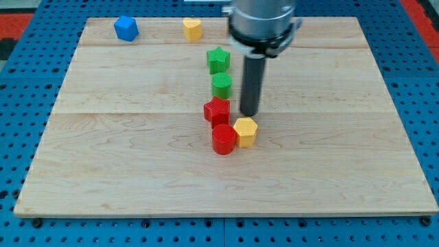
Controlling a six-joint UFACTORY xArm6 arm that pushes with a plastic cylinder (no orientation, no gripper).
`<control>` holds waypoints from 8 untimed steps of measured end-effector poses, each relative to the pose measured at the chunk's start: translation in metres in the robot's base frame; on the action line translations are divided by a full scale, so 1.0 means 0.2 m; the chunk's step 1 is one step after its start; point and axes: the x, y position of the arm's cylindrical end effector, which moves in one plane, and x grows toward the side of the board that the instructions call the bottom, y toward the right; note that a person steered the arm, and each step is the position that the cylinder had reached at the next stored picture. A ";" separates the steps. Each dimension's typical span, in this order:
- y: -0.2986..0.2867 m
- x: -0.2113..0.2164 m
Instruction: Move the red circle into the yellow hexagon
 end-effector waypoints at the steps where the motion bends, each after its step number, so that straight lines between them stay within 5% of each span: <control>1: 0.03 0.19; 3: 0.24 0.42; 5: -0.27 0.56; 7: 0.53 0.61; 8: 0.42 0.61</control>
